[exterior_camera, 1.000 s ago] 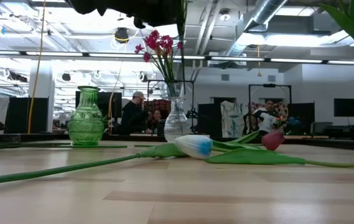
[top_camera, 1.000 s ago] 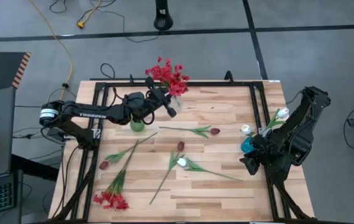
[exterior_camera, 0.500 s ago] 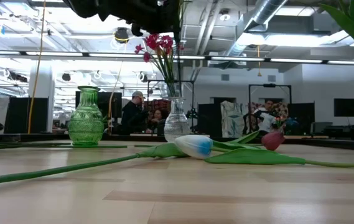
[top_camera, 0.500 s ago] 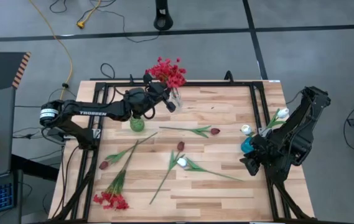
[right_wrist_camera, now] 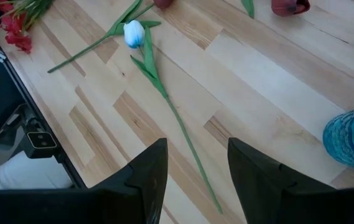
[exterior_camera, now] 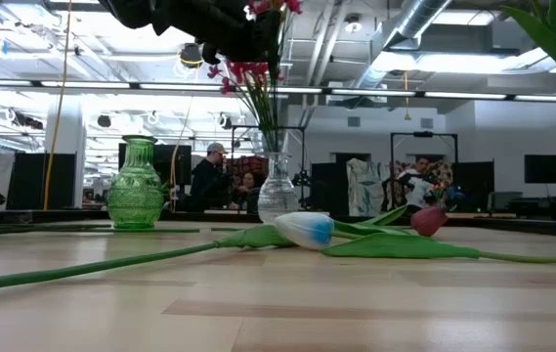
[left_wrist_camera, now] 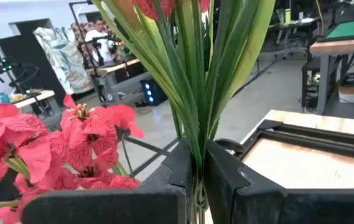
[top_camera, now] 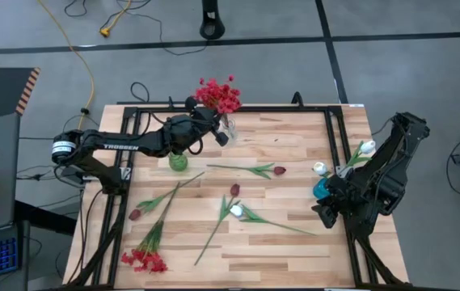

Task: Sort flowers into vase by color
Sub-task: Put the top red flowers into the transparent vase

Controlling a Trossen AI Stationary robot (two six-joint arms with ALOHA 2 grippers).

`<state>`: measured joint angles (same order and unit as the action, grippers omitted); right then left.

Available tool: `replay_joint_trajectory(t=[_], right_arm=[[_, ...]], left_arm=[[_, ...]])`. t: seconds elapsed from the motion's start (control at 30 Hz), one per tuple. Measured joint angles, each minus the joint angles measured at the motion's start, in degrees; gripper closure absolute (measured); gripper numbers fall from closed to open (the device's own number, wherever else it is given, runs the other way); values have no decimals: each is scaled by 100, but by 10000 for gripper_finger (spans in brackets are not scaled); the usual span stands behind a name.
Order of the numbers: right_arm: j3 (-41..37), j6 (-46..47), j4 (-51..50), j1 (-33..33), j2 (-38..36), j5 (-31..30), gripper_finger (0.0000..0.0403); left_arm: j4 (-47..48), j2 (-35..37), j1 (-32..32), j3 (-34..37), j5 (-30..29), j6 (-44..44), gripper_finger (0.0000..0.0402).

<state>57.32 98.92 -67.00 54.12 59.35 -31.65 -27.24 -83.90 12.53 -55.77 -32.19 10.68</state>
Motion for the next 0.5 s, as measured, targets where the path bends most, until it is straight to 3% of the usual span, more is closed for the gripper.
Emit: replay_joint_trajectory(t=[0.5], right_arm=[[0, 0, 0, -1, 0, 3, 207]], left_arm=[[540, 0, 0, 0, -167, -456, 260]])
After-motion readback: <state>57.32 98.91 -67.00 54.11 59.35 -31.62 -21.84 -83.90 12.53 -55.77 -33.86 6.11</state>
